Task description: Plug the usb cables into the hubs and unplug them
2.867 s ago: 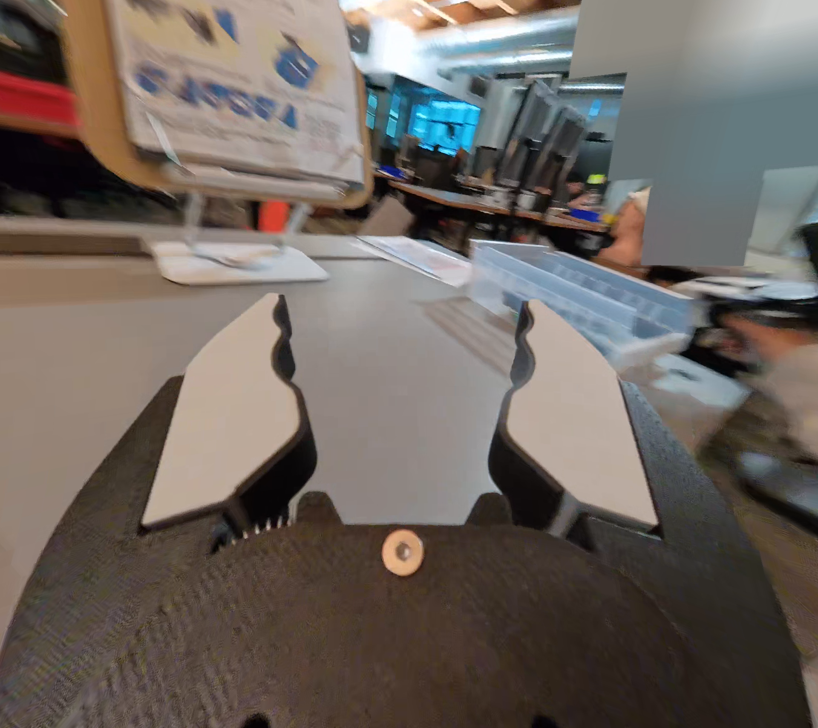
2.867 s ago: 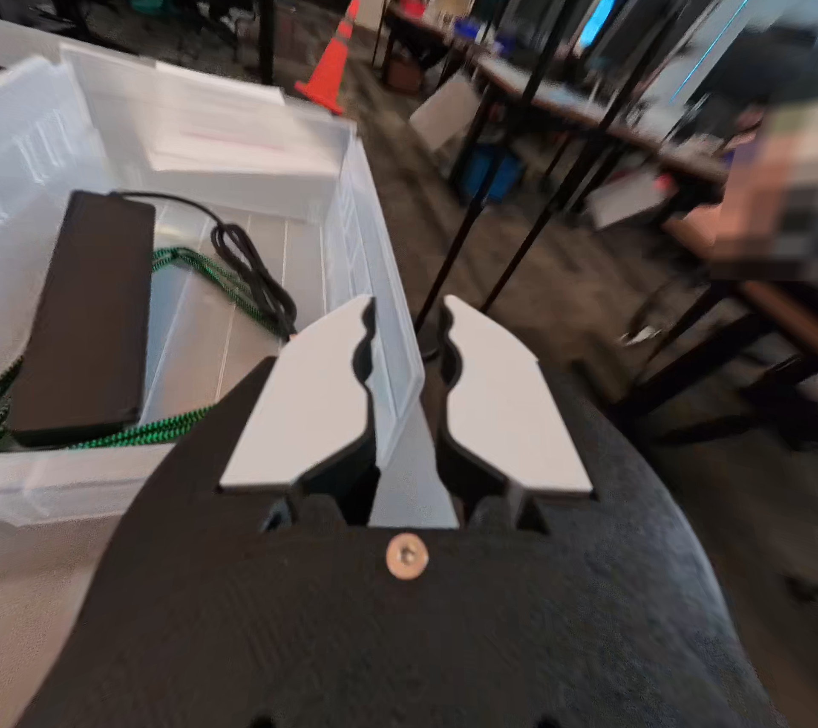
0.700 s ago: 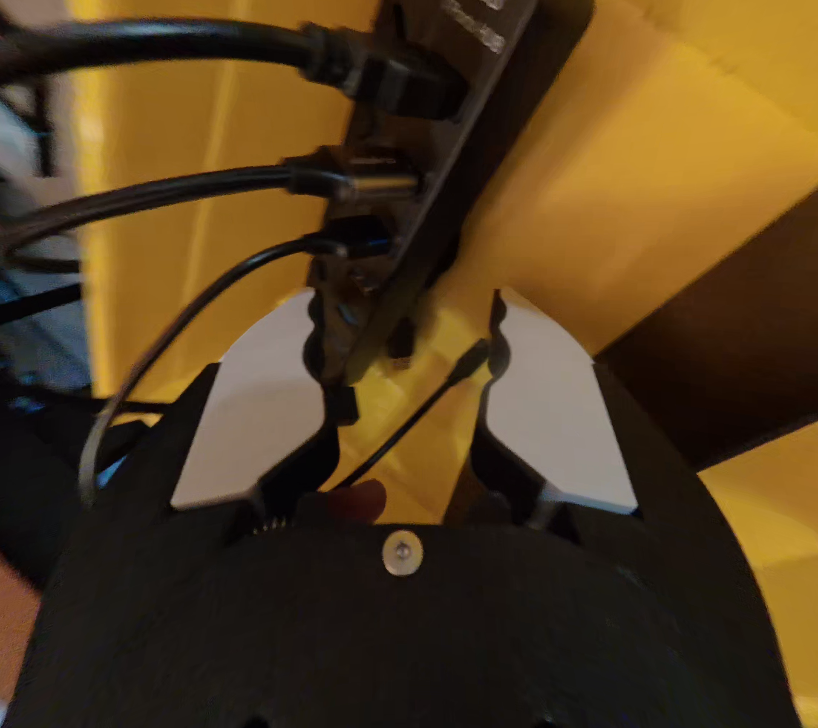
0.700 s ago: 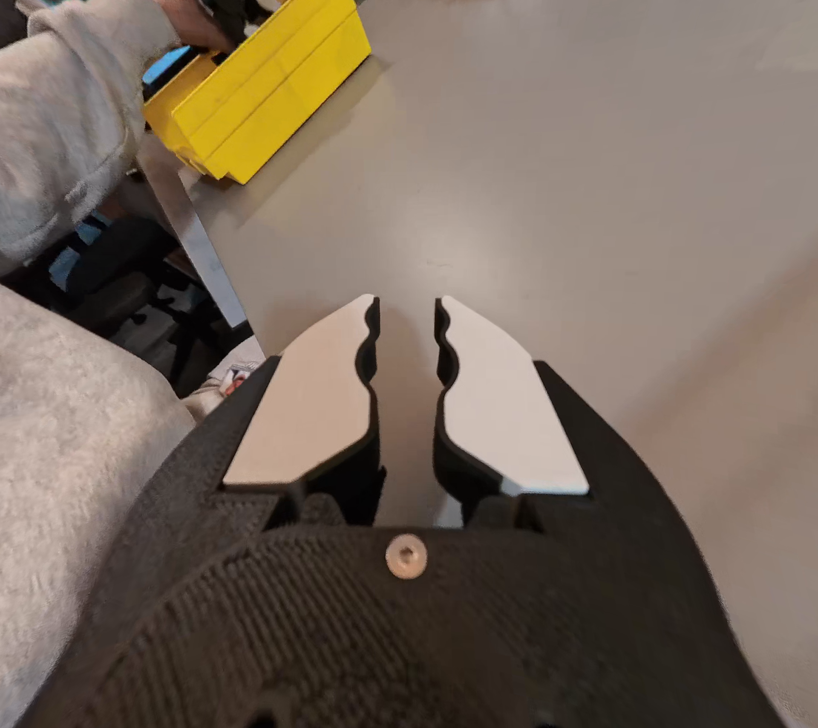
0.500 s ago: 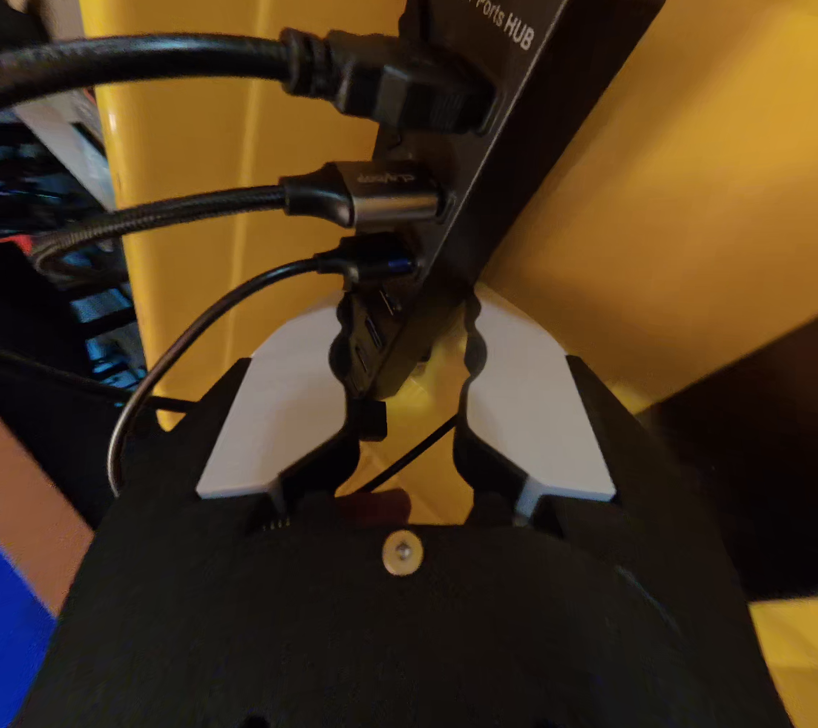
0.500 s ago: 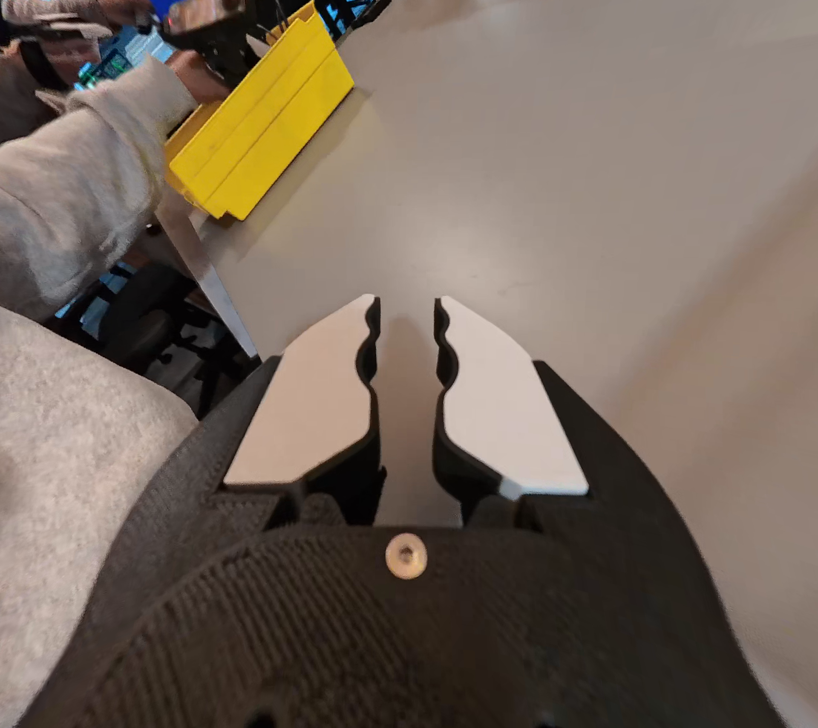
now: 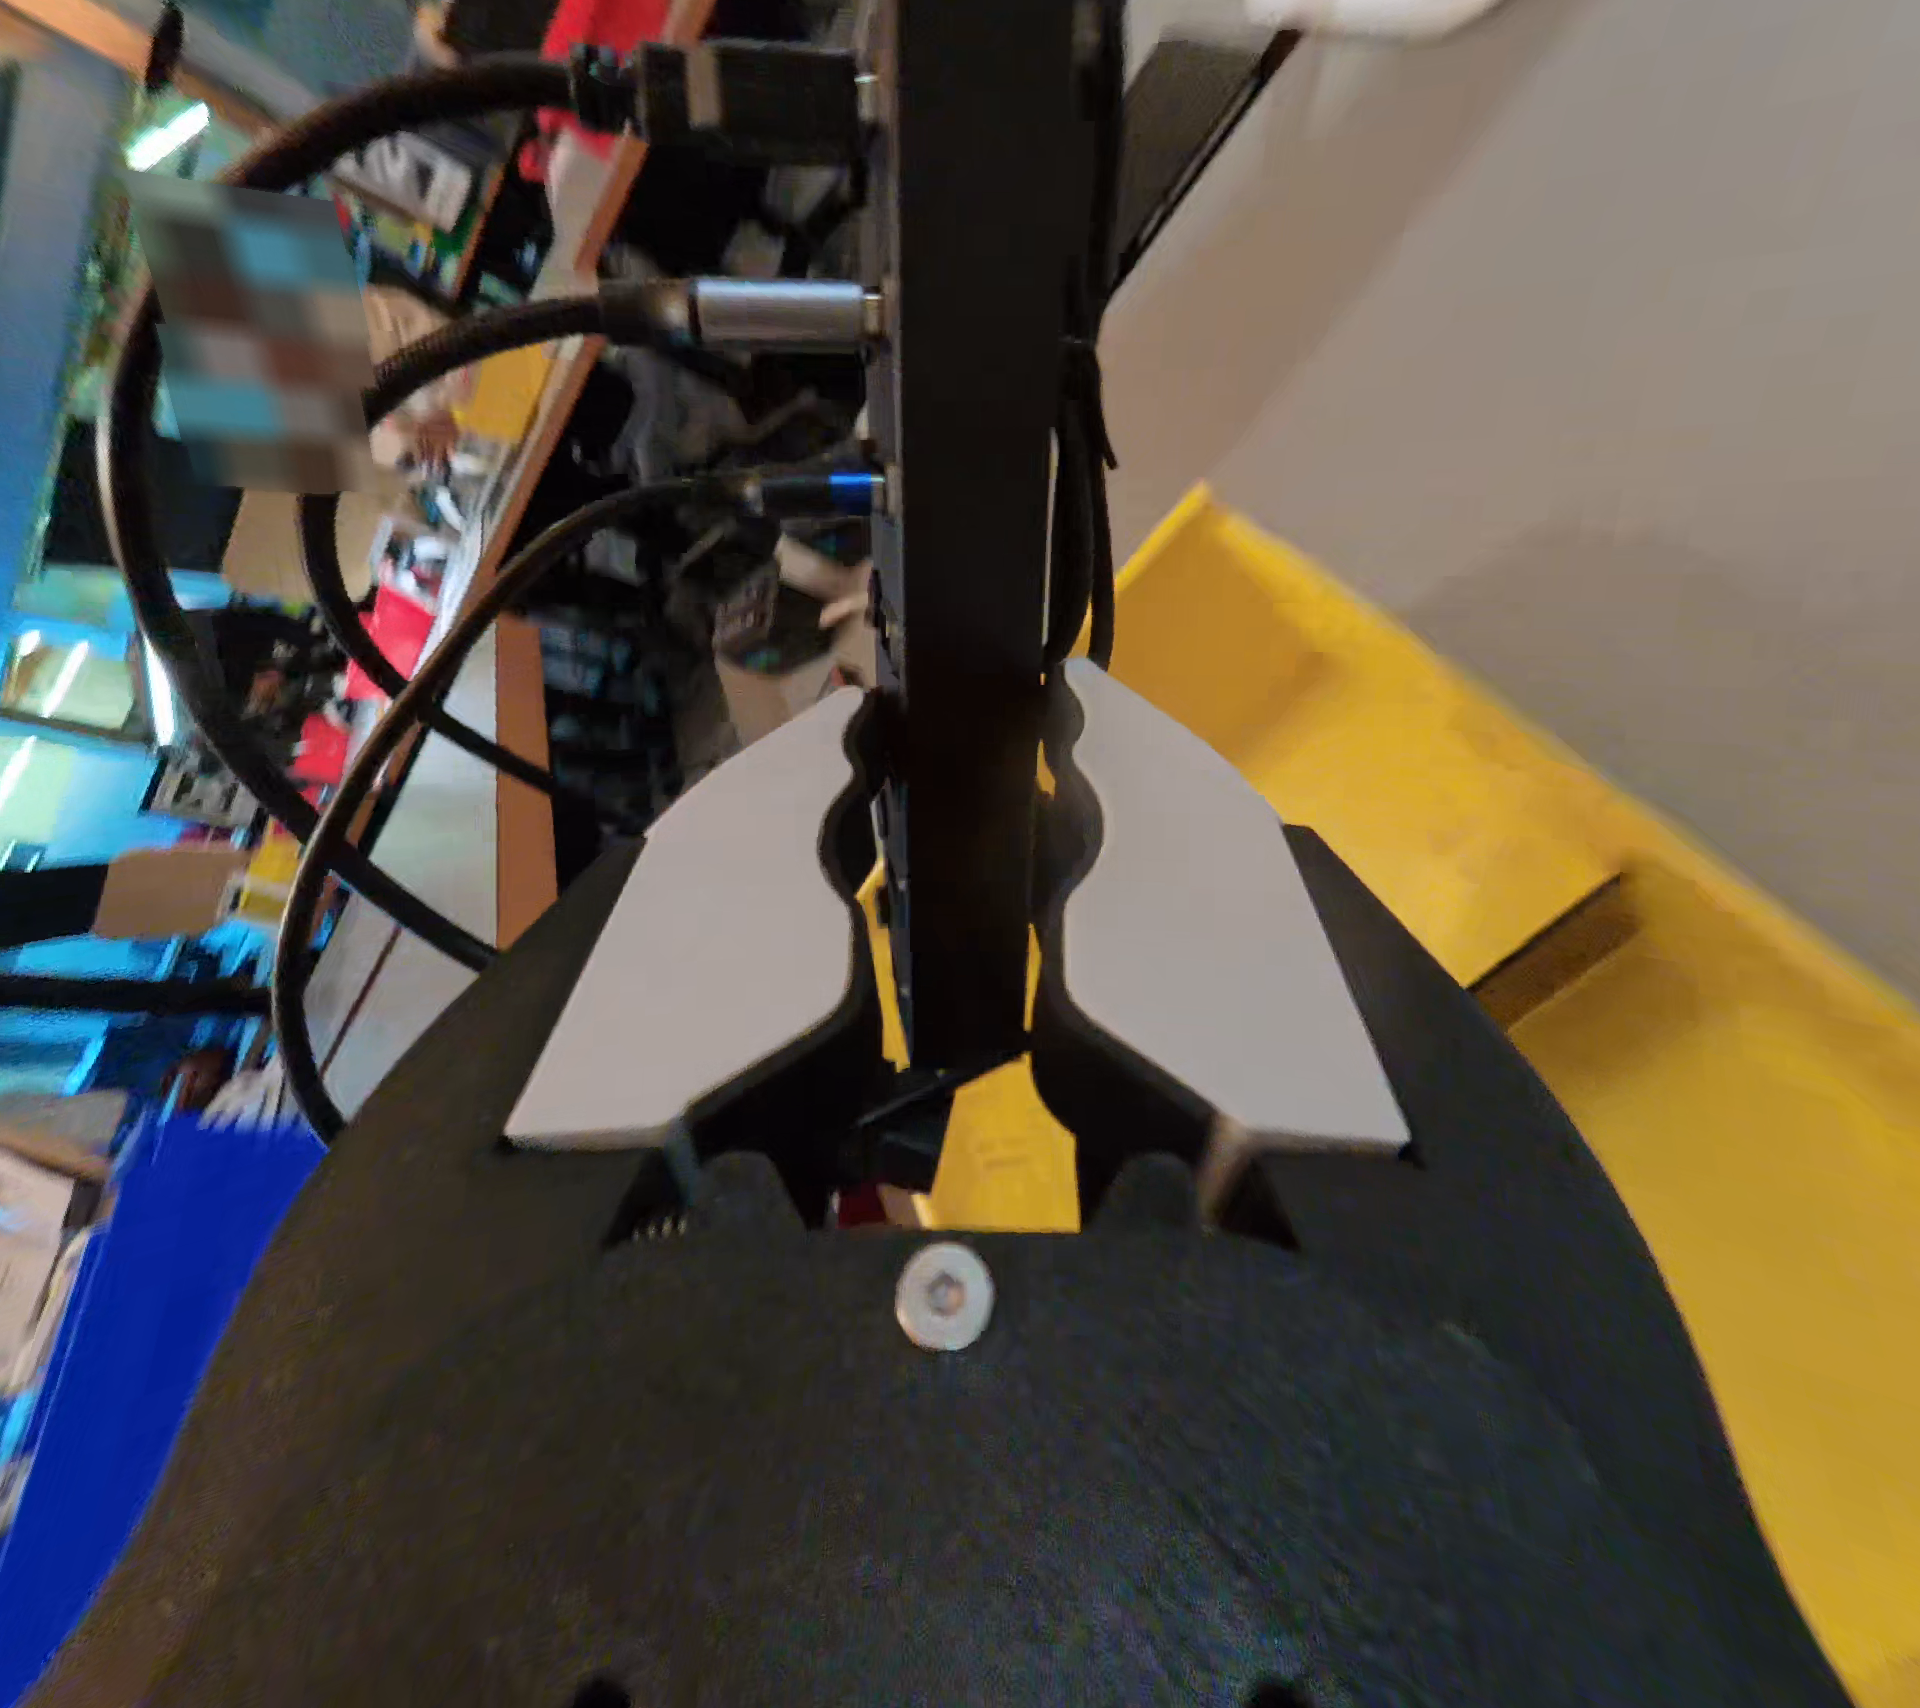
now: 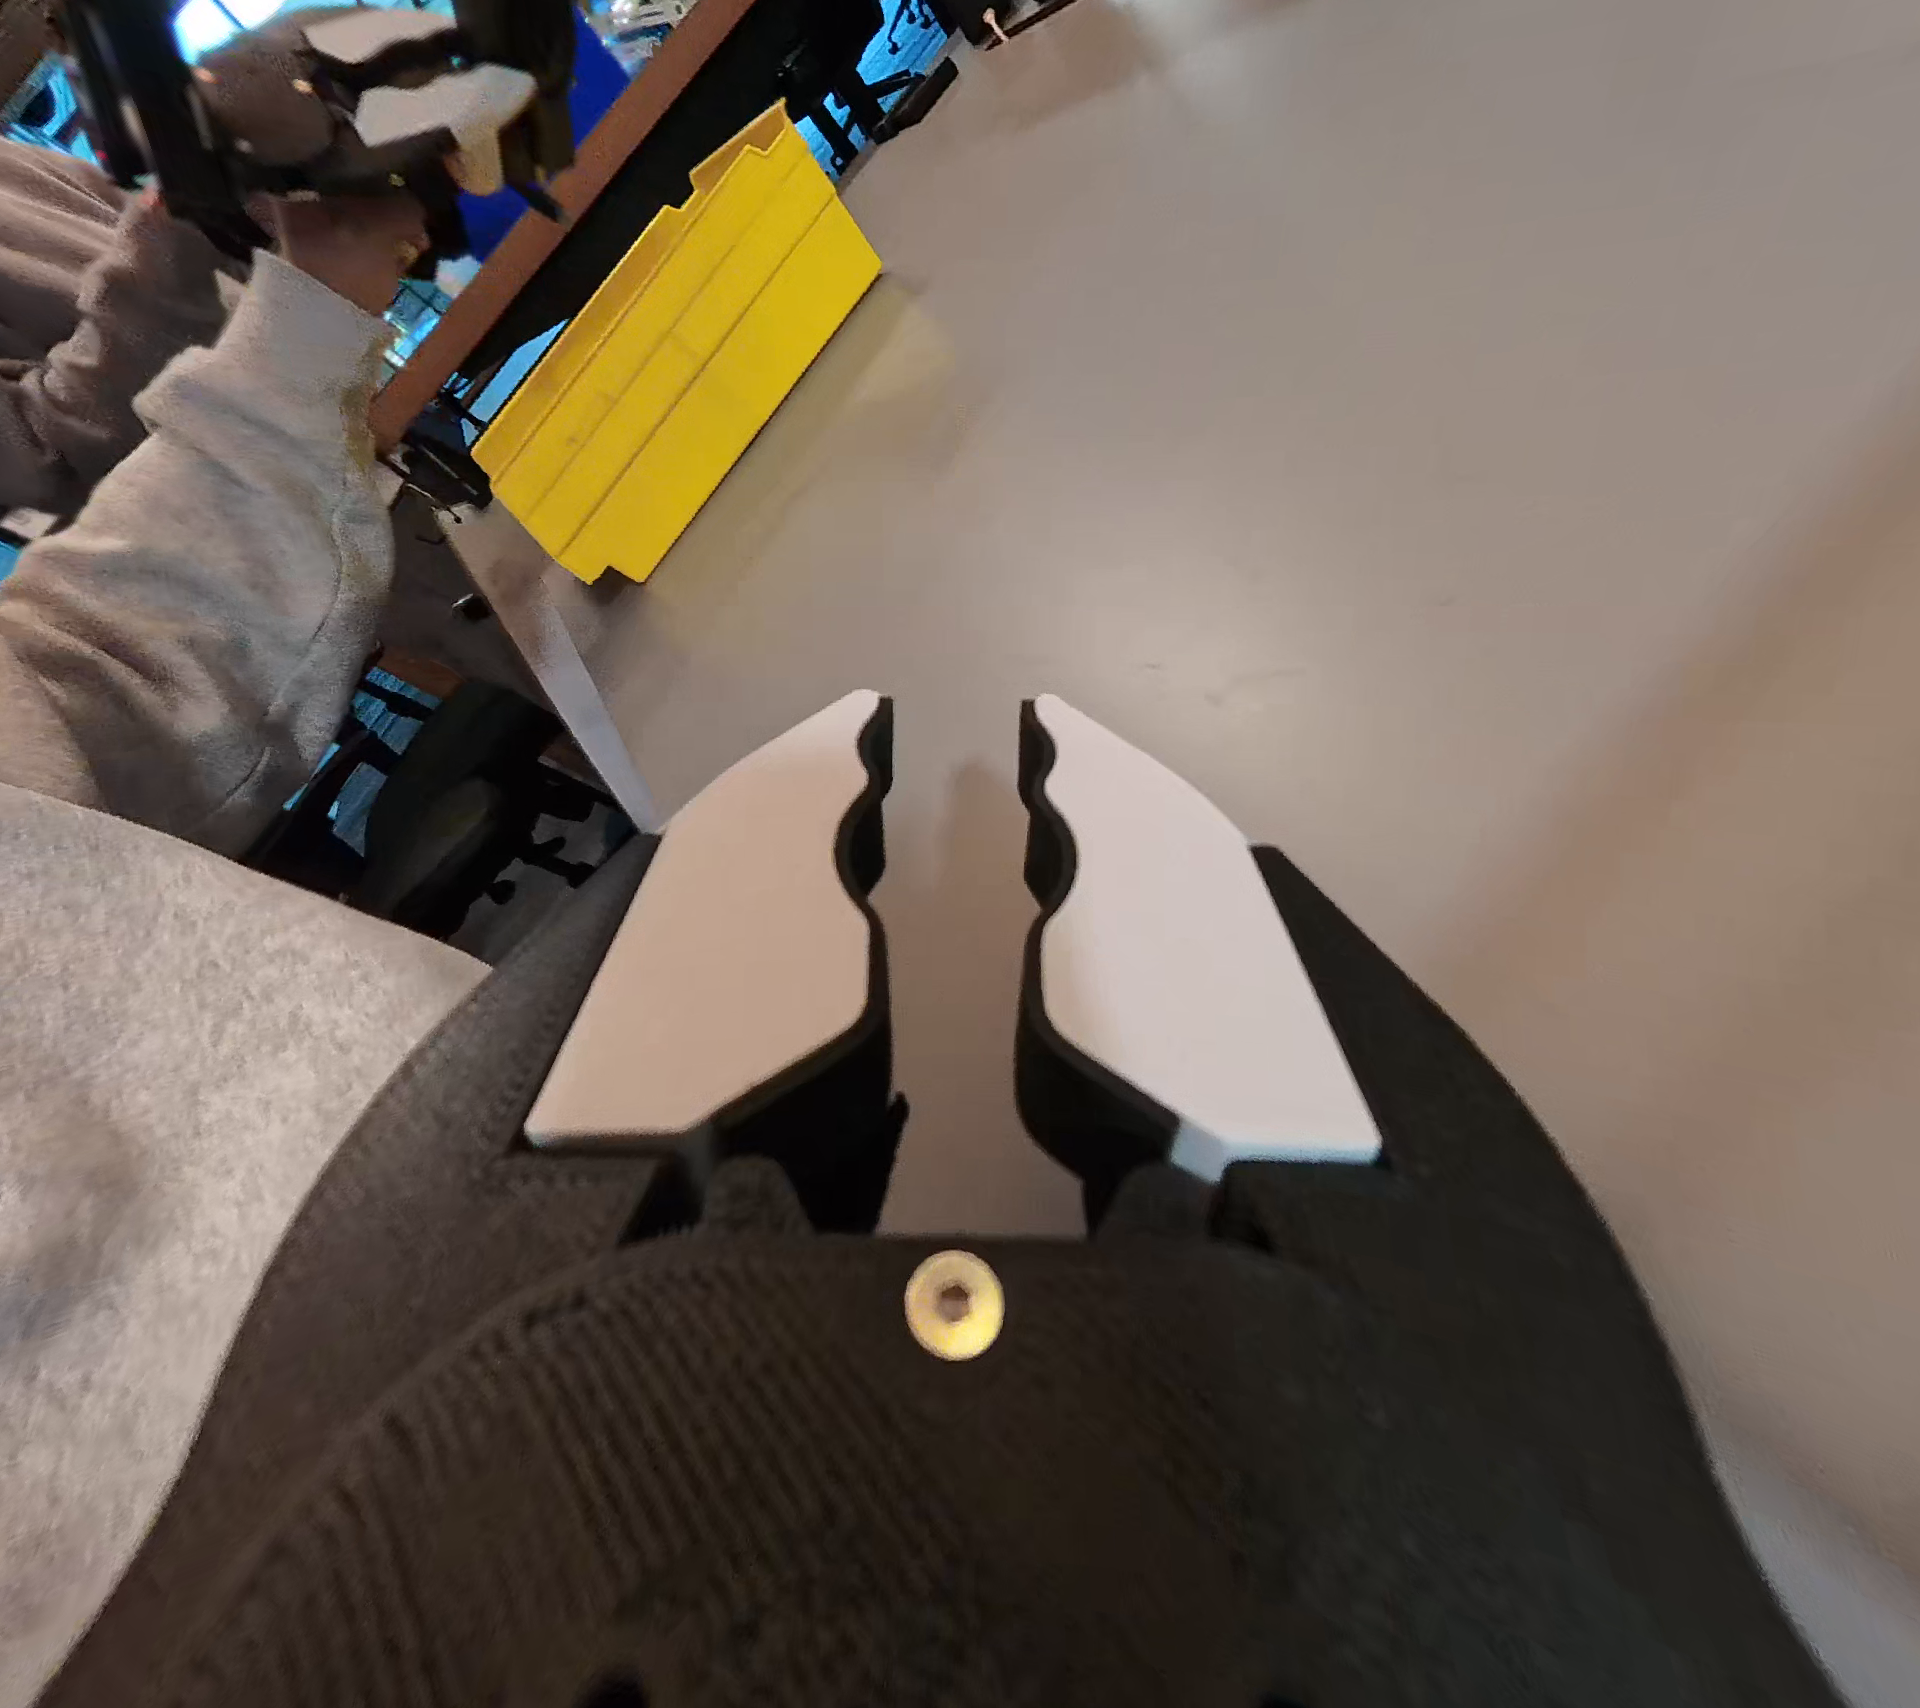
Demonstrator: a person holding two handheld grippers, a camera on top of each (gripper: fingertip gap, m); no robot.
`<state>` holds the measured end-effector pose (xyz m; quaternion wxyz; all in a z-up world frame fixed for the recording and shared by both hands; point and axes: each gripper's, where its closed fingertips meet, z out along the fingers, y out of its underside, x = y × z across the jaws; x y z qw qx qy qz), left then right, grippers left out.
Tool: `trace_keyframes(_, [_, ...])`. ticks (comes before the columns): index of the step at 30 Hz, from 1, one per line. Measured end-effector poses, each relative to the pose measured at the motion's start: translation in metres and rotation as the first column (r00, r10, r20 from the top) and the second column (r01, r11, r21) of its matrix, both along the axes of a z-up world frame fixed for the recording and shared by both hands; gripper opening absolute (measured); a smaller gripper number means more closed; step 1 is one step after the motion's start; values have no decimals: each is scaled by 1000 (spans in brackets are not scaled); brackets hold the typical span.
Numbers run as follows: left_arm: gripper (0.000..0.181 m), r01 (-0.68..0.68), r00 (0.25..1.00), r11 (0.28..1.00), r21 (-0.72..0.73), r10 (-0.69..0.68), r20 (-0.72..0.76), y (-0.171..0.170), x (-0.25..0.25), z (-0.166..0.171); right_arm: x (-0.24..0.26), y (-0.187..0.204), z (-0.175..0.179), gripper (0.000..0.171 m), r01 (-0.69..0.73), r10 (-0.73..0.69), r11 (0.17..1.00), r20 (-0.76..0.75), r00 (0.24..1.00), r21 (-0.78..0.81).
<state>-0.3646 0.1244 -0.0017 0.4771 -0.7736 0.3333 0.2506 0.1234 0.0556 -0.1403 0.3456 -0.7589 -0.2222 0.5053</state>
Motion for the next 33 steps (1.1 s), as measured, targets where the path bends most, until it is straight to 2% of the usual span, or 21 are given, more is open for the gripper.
trace_keyframes(3, [31,126,991,990,57,-128,31,-9,69,29,-2,-4,6,24,-12,12,1000,-11,1000,23])
trace_keyframes(6, [30,236,972,967,101,-233,-38,-14,137,39,-5,-9,15,24,-24,26,998,-31,999,53])
trace_keyframes(8, [29,307,951,946,103,-300,-73,-14,179,31,-8,-13,20,24,-35,38,997,-43,998,70])
trace_keyframes(11, [29,399,917,910,112,-396,-44,-13,239,10,-13,-22,26,26,-62,67,994,-64,996,88])
trace_keyframes(14, [30,476,880,870,133,-471,-65,-19,299,-12,-20,-28,35,33,-62,73,992,-101,992,113])
trace_keyframes(16, [29,524,851,840,143,-511,-121,-29,341,-29,-22,-26,42,48,-3,21,993,-145,989,122])
trace_keyframes(19, [30,610,791,784,114,-591,-159,-50,401,-59,-19,-17,56,82,127,-97,988,-292,951,85])
trace_keyframes(21, [30,656,754,751,72,-655,-38,-65,433,-81,-14,-9,55,104,201,-183,979,-349,919,17])
trace_keyframes(23, [29,692,715,719,55,-694,78,-80,456,-98,-15,-7,45,119,236,-230,971,-328,916,-23])
trace_keyframes(25, [29,700,706,710,76,-704,75,-90,470,-106,-19,-9,30,116,226,-234,972,-267,935,-61])
trace_keyframes(26, [30,704,702,705,90,-709,60,-94,475,-109,-22,-13,26,97,188,-207,977,-268,941,-96])
trace_keyframes(28, [30,702,703,700,135,-711,29,-99,481,-108,-20,-15,26,86,135,-192,972,-324,926,-191])
trace_keyframes(29, [30,701,703,697,152,-711,13,-100,481,-107,-16,-14,29,72,110,-195,966,-375,906,-235])
trace_keyframes(31, [30,700,703,697,154,-711,23,-100,482,-107,-15,-16,31,64,54,-170,958,-408,897,-281])
trace_keyframes(33, [32,710,689,693,128,-720,76,-104,485,-110,-13,-15,32,59,68,-169,965,-400,901,-255])
